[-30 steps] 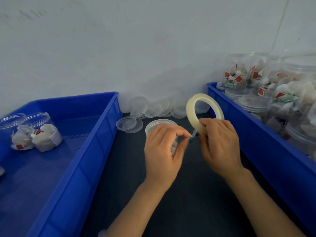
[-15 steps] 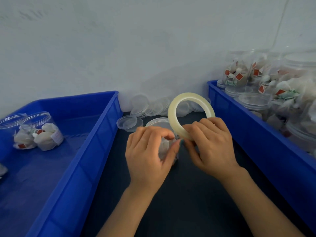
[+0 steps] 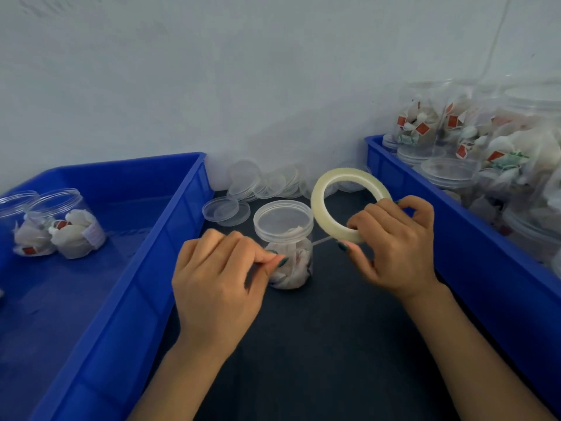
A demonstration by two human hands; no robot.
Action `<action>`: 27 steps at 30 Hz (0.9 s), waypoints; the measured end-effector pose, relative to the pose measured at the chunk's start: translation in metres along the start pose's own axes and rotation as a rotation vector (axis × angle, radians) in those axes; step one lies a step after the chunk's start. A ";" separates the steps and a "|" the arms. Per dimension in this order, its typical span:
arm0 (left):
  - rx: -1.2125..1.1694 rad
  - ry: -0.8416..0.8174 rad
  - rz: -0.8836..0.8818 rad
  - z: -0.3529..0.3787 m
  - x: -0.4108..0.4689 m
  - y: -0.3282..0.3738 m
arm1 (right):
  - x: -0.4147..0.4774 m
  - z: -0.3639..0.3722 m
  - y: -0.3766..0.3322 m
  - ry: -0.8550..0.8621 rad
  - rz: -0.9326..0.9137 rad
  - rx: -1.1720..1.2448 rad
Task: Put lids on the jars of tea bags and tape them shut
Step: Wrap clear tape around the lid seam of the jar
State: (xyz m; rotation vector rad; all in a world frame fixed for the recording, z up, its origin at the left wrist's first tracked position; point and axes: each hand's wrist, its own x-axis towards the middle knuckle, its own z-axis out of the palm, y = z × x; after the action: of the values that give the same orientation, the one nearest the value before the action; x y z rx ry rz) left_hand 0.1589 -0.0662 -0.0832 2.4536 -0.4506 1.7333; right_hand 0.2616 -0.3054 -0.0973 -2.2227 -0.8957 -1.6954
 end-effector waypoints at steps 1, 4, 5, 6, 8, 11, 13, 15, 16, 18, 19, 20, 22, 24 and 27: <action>-0.012 -0.003 -0.027 -0.003 -0.003 -0.002 | -0.002 0.000 0.002 0.006 0.026 -0.011; -0.037 -0.026 -0.138 -0.009 -0.011 -0.006 | -0.006 0.002 0.005 -0.006 0.098 -0.043; -0.044 -0.038 -0.177 -0.009 -0.012 -0.006 | -0.007 0.003 0.005 -0.018 0.119 -0.050; -0.054 -0.051 -0.215 -0.009 -0.014 -0.007 | -0.008 0.004 0.004 -0.029 0.138 -0.057; -0.075 -0.070 -0.276 -0.006 -0.015 -0.008 | -0.009 0.006 0.000 -0.043 0.168 -0.067; -0.107 -0.087 -0.334 -0.003 -0.016 -0.009 | -0.008 0.008 -0.003 -0.050 0.194 -0.074; -0.121 -0.094 -0.373 -0.001 -0.015 -0.008 | -0.008 0.009 -0.004 -0.068 0.205 -0.071; -0.135 -0.099 -0.398 0.001 -0.015 -0.008 | -0.009 0.009 -0.005 -0.083 0.220 -0.067; -0.139 -0.102 -0.403 0.002 -0.015 -0.007 | -0.009 0.009 -0.005 -0.086 0.227 -0.068; -0.141 -0.103 -0.407 0.003 -0.015 -0.007 | -0.009 0.009 -0.005 -0.076 0.233 -0.075; -0.140 -0.104 -0.413 0.003 -0.014 -0.007 | -0.008 0.009 -0.004 -0.066 0.232 -0.078; -0.139 -0.107 -0.422 0.004 -0.014 -0.007 | -0.008 0.009 -0.005 -0.061 0.229 -0.080; -0.137 -0.116 -0.434 0.004 -0.014 -0.008 | -0.007 0.008 -0.006 -0.063 0.226 -0.083; -0.141 -0.127 -0.454 0.005 -0.014 -0.009 | -0.008 0.009 -0.006 -0.069 0.226 -0.086; -0.138 -0.132 -0.483 0.008 -0.014 -0.010 | -0.008 0.009 -0.007 -0.071 0.231 -0.089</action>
State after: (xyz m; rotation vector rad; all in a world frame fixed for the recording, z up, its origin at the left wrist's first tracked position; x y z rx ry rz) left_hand 0.1645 -0.0561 -0.0982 2.3324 0.0205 1.3077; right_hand 0.2636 -0.2974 -0.1092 -2.3520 -0.5611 -1.5874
